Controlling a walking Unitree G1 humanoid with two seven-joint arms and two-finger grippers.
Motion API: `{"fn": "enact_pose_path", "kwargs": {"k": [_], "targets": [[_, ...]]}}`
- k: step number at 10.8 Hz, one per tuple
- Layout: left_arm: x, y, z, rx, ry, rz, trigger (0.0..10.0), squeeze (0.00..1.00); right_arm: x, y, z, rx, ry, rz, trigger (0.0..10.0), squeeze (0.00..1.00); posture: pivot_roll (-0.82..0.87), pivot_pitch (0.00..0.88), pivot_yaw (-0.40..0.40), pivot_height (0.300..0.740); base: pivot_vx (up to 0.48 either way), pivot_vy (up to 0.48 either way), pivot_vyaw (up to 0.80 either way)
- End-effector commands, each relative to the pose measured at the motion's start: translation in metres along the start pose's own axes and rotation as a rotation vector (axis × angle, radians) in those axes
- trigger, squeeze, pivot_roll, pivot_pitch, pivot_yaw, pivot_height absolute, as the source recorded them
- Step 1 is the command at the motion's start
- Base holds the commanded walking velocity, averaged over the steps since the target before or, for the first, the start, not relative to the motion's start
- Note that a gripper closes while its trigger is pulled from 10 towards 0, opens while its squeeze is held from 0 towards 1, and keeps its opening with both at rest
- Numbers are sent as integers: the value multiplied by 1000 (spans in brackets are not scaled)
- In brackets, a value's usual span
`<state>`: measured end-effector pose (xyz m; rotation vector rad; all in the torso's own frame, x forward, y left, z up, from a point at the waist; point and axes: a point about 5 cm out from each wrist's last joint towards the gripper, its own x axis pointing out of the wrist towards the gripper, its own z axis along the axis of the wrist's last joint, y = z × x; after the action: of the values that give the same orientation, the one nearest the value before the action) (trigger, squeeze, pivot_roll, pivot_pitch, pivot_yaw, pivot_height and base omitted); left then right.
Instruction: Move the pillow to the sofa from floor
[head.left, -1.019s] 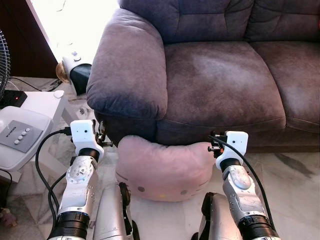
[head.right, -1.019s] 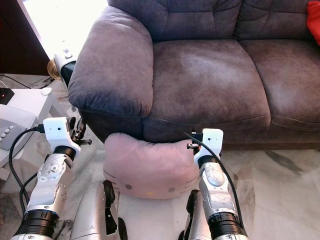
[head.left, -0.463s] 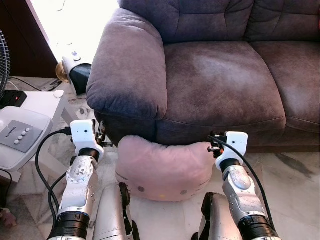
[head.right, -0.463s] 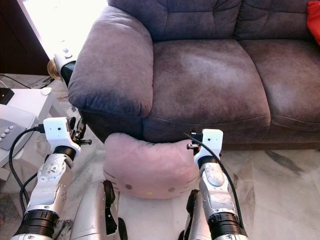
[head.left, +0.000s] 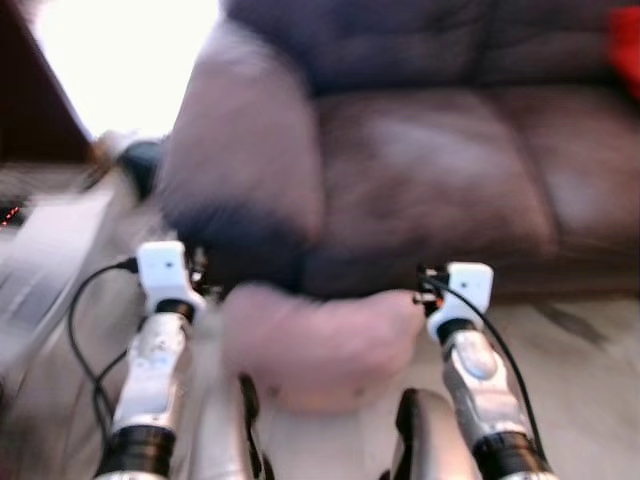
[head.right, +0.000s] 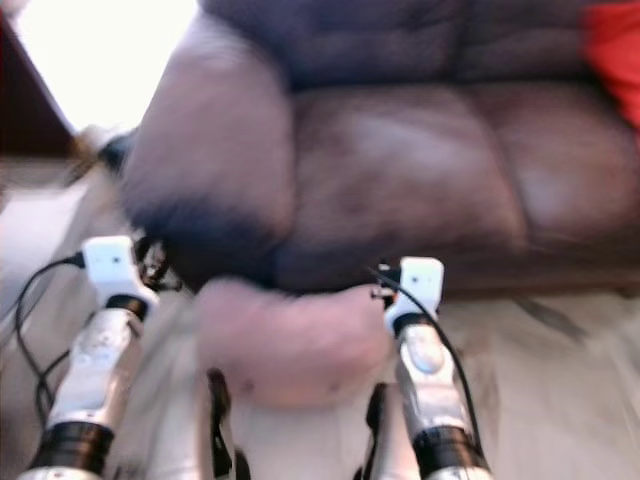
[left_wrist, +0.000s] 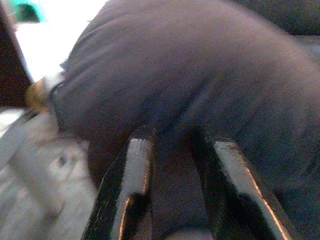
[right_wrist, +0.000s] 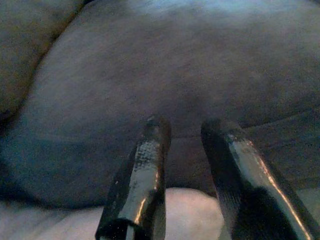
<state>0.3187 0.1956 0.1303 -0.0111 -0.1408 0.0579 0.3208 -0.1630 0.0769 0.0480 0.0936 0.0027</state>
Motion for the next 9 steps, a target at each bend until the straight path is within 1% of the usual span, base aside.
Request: {"fn": "enact_pose_path", "kwargs": {"k": [1,3,4,7,8,9], "targets": [[-1,-5,-2,0,6,-13,10000,0,-3,-7,-6,-3,25,-18,10000,0,118,167,-12,523,341,0,0],[-1,-6,-1,-3,-4,-17,10000,0,-3,-6,-7,-2,26,-17,10000,0,118,167,-12,523,332,0,0],[-1,-7,2,-11,-27,-22,10000,0,-3,-6,-7,-2,27,-16,10000,0,119,167,-12,523,0,0,0],[-1,-7,2,-10,-28,-23,10000,0,-6,-8,-13,-5,47,-19,10000,0,118,168,-12,523,0,0,0],[-1,-7,2,-9,-27,-23,10000,0,-8,-9,-17,-10,63,-20,10000,0,116,170,-12,523,0,0,0],[-2,-6,1,-8,-24,-22,10000,0,-11,-10,-26,-46,121,-22,10000,0,115,172,-12,523,0,0,0]]}}
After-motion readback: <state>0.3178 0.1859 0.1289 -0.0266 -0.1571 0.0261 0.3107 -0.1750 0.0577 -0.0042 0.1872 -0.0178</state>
